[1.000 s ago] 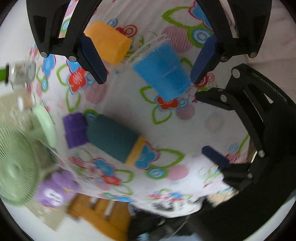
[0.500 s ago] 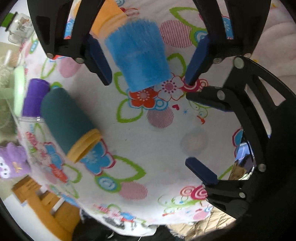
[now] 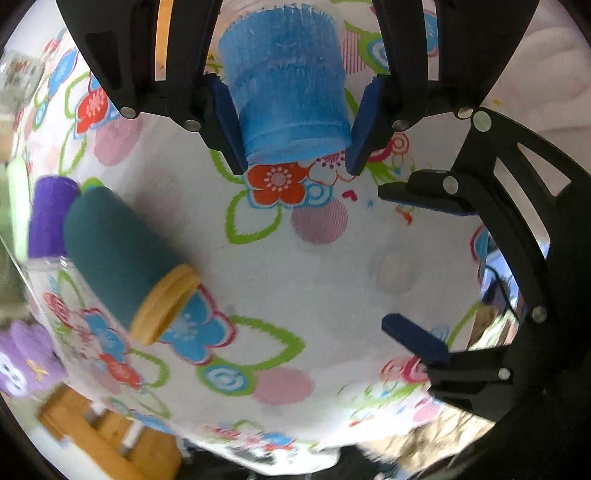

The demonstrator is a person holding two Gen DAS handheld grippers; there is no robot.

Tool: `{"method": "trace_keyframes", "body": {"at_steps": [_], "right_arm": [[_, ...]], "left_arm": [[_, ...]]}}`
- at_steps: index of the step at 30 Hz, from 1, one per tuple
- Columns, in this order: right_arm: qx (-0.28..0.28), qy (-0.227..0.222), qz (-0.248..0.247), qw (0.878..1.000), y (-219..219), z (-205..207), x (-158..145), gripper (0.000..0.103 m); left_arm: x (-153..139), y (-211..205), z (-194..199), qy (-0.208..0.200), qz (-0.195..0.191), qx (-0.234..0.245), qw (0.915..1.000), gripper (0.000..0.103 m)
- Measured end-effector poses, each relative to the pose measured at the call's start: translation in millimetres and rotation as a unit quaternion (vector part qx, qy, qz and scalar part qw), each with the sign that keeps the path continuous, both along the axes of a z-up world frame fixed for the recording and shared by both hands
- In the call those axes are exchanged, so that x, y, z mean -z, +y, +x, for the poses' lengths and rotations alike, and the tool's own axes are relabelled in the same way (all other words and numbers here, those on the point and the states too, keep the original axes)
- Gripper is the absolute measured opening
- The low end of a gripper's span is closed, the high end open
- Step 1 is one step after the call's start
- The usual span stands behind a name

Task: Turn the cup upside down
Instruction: 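Rotate the blue cup with the right gripper until its rim faces down, then lower the inverted blue cup onto the tablecloth with the right gripper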

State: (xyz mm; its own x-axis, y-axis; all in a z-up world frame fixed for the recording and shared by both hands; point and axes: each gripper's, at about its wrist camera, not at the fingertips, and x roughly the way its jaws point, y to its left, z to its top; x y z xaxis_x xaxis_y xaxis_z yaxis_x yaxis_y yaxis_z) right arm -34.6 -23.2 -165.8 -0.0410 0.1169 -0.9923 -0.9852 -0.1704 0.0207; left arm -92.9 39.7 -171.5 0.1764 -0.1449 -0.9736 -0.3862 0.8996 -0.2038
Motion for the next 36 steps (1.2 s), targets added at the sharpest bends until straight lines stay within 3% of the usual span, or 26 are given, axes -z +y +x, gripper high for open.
{"method": "trace_keyframes", "body": {"at_steps": [8, 15, 24, 33, 36], "right_arm": [[0.123, -0.015, 0.047, 0.991, -8, 12, -23, 0.057], [0.243, -0.036, 0.090, 0.965, -24, 21, -48, 0.057], [0.384, -0.069, 0.159, 0.907, -45, 26, -83, 0.057], [0.475, -0.104, 0.210, 0.848, -63, 19, -114, 0.058], [0.510, -0.105, 0.225, 0.823, -70, 17, -123, 0.058]], "left_arm": [[-22, 7, 14, -0.008, 0.023, 0.059, 0.9980, 0.092], [-45, 12, 28, -0.023, 0.041, 0.092, 0.9947, 0.092], [-81, 25, 37, -0.063, 0.071, 0.129, 0.9870, 0.092], [-108, 25, 38, -0.097, 0.091, 0.165, 0.9772, 0.092], [-116, 25, 35, -0.107, 0.092, 0.173, 0.9747, 0.092]]}}
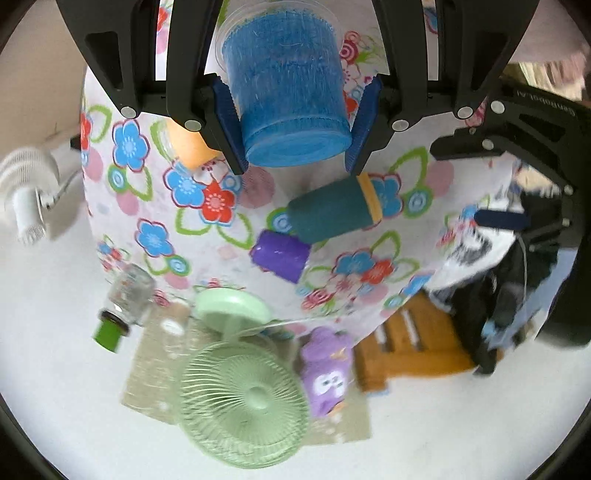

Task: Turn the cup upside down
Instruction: 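Lower the inverted blue cup onto the tablecloth with the right gripper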

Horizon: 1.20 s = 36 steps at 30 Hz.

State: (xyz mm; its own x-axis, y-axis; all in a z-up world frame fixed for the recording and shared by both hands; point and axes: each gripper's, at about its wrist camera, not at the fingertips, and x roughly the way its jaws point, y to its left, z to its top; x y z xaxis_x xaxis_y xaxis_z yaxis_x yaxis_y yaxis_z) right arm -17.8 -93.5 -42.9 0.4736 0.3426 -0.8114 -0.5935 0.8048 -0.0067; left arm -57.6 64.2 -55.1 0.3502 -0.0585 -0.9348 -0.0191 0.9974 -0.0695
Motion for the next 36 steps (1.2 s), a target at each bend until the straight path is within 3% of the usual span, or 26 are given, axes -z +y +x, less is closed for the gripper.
{"method": "trace_keyframes", "body": {"at_steps": [8, 16, 23, 30, 36], "right_arm": [[0.099, -0.052, 0.072, 0.991, -10, -19, -30, 0.058], [0.130, -0.072, 0.131, 0.980, -21, -26, -28, 0.058], [0.128, -0.110, 0.144, 0.975, -33, -27, -5, 0.058], [0.130, -0.084, 0.158, 0.975, -38, -19, 41, 0.058], [0.125, -0.093, 0.165, 0.974, -27, -18, 71, 0.058]], "left_arm": [[-16, -3, -4, -0.020, 0.004, 0.015, 0.9997, 0.092], [-15, -7, -5, -0.050, 0.012, -0.017, 0.9985, 0.095], [8, -11, -8, -0.074, 0.009, -0.052, 0.9959, 0.096], [49, -7, -9, -0.073, 0.004, -0.084, 0.9938, 0.096], [79, 1, -8, -0.065, 0.005, -0.096, 0.9933, 0.096]]}}
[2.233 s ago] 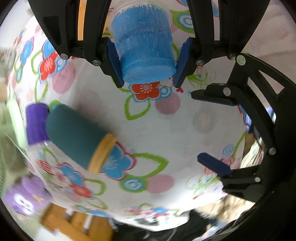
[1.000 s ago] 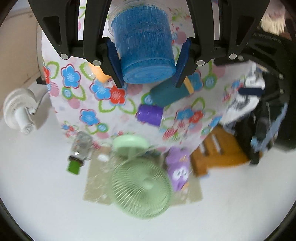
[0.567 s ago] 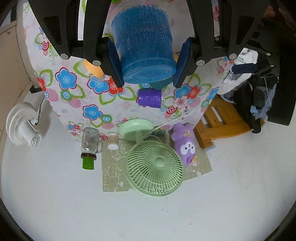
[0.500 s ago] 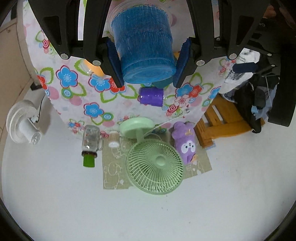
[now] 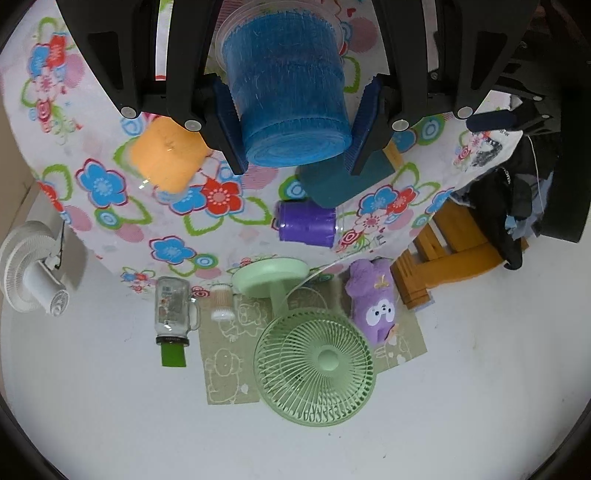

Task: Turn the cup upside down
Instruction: 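Lower the inverted blue cup onto the tablecloth with the right gripper, then open the right gripper to release the upside-down blue cup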

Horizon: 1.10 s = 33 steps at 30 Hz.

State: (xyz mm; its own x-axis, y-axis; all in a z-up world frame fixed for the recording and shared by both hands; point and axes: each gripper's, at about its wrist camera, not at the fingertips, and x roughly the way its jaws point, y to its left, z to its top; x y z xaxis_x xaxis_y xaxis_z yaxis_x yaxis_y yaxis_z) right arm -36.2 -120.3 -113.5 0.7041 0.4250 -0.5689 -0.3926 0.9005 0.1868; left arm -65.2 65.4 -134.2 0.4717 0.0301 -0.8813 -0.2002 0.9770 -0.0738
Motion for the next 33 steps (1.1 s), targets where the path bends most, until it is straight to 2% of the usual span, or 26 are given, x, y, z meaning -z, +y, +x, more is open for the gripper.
{"method": "trace_keyframes", "body": {"at_steps": [11, 15, 18, 20, 21, 22, 23, 28, 33], "right_arm": [[0.006, 0.002, 0.008, 1.000, 26, 9, 33, 0.058], [0.006, -0.019, -0.009, 1.000, 35, 7, 35, 0.058], [0.003, -0.008, -0.016, 1.000, 36, 0, 33, 0.059], [0.003, 0.013, -0.019, 1.000, 35, -5, 32, 0.066], [0.006, 0.029, -0.022, 0.999, 34, -6, 31, 0.074], [0.011, 0.040, -0.022, 0.999, 33, -7, 30, 0.082], [0.013, 0.049, -0.023, 0.998, 32, -9, 27, 0.083], [0.008, 0.064, -0.041, 0.997, 31, -17, 5, 0.085], [0.013, 0.076, -0.036, 0.996, 20, -22, -28, 0.087]], "left_arm": [[24, 19, 7, 0.008, 0.003, -0.002, 1.0000, 0.096], [29, 23, 7, 0.012, 0.004, 0.001, 0.9999, 0.096], [29, 24, 3, 0.020, 0.001, 0.007, 0.9998, 0.096], [27, 24, 0, 0.029, -0.005, 0.009, 0.9995, 0.096], [26, 23, -2, 0.038, -0.004, 0.012, 0.9992, 0.096], [24, 22, -4, 0.042, -0.006, 0.016, 0.9990, 0.096], [22, 22, -5, 0.046, -0.009, 0.018, 0.9988, 0.096], [2, 17, -11, 0.057, -0.013, 0.024, 0.9980, 0.096], [-31, 15, -13, 0.052, -0.020, 0.021, 0.9982, 0.096]]}}
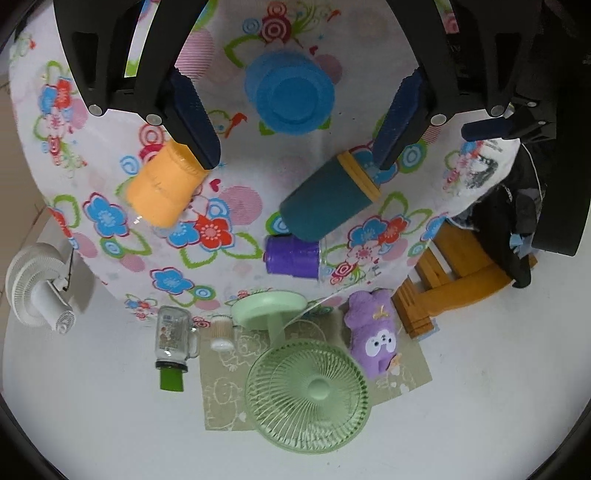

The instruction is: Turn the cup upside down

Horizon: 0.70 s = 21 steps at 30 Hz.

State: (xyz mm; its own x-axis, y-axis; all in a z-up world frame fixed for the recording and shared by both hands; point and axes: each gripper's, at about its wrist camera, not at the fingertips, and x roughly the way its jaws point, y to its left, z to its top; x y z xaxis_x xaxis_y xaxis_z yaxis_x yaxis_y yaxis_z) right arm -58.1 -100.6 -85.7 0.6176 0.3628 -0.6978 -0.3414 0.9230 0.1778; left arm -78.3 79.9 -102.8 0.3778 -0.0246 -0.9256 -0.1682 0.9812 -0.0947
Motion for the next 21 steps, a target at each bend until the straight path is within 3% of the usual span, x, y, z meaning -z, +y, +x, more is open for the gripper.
{"method": "trace_keyframes", "body": {"at_steps": [9, 14, 21], "right_arm": [[0.025, -0.007, -0.034, 0.999, -23, 4, -71, 0.093], [0.059, -0.008, -0.056, 0.997, -40, 3, -99, 0.093], [0.064, -0.009, -0.082, 0.995, -55, -5, -127, 0.093]], "left_arm": [[-71, -17, 7, -0.030, 0.024, 0.000, 0.9993, 0.098], [-101, -24, 4, -0.055, 0.021, -0.001, 0.9983, 0.099], [-137, -33, -5, -0.084, 0.031, -0.004, 0.9959, 0.102]]}}
